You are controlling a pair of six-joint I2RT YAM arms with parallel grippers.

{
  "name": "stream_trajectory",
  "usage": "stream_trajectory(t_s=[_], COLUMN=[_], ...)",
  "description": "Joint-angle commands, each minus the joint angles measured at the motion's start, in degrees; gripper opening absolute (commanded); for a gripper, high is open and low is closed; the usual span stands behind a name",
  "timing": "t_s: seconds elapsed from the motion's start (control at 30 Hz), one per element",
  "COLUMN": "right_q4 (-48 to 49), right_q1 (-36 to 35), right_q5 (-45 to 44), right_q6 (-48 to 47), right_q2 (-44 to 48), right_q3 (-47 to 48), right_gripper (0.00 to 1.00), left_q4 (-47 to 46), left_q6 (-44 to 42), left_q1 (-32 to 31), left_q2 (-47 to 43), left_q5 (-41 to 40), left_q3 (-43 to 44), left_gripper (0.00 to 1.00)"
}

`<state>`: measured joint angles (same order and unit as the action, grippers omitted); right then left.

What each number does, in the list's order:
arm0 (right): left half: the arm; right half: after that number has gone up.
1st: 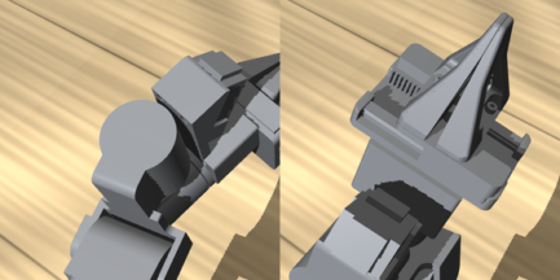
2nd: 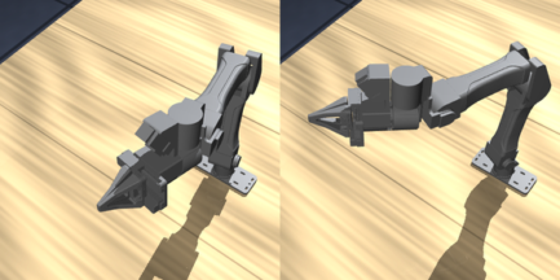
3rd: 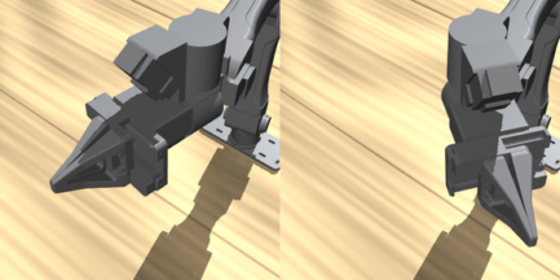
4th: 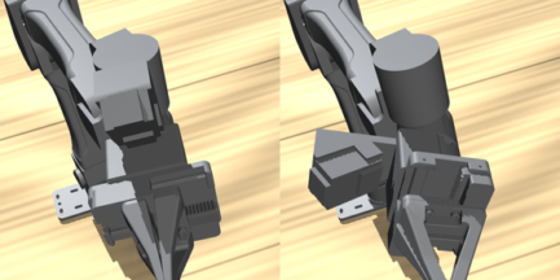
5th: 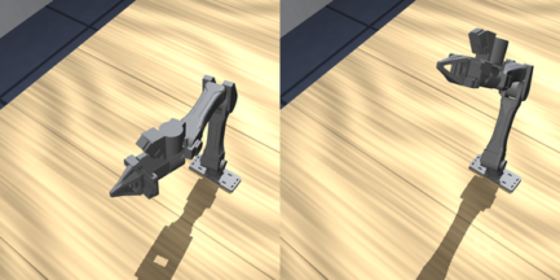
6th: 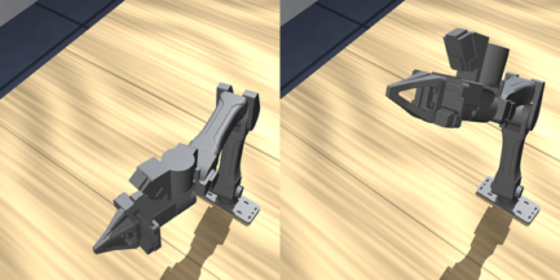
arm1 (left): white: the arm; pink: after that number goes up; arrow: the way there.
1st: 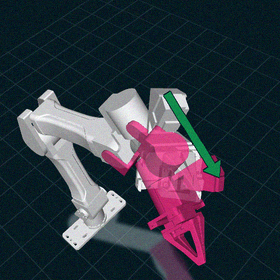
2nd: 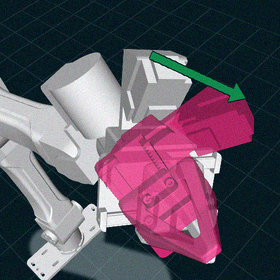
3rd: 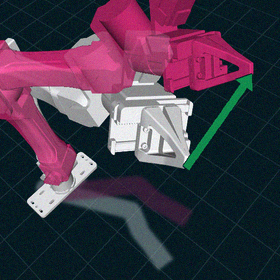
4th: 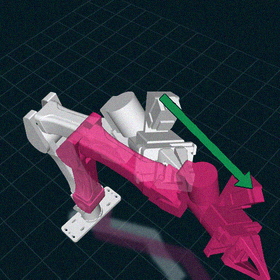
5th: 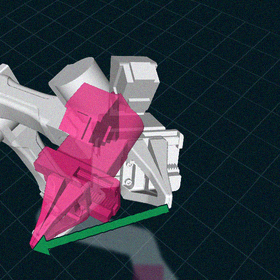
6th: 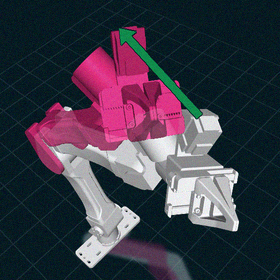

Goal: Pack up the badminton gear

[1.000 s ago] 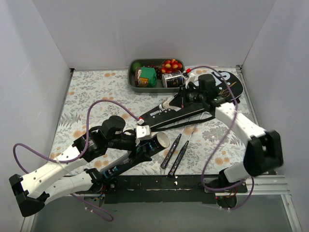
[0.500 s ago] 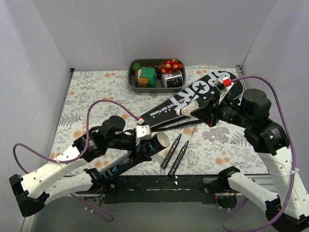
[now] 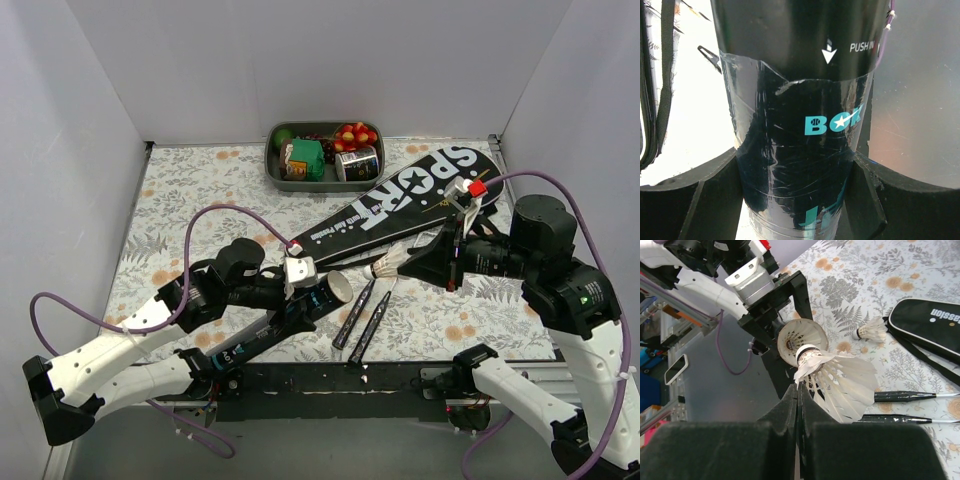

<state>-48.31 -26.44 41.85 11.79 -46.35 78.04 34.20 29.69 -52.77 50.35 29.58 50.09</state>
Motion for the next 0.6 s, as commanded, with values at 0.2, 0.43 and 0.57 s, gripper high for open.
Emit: stream_trajectory(t_s=[0.2,0.43,0.57], right_q4=[6.65,9.81,12.36], right_q1=[-0.98,-5.72,-11.52], right_q5=[4.3,1.05,-3.68], right_q6=[2.53,3.59,4.99], right_q2=[-1.2,-3.66,-5.24], right_q3=[-5.79,-6.14,-6.5], right_gripper=[0.01,0.01,0.01], left_q4=[0.26,0.61,0.61], left_q6=[1.42,1.24,0.98], left_q1=[-0.22,-0.14,-0.14], left_q2=[-1.74,-2.1,-2.27], left_q5=[-0.05,0.48,0.39], left_q3=[0.63,0.45,0.19], left_gripper=[0.23,0.23,0.24])
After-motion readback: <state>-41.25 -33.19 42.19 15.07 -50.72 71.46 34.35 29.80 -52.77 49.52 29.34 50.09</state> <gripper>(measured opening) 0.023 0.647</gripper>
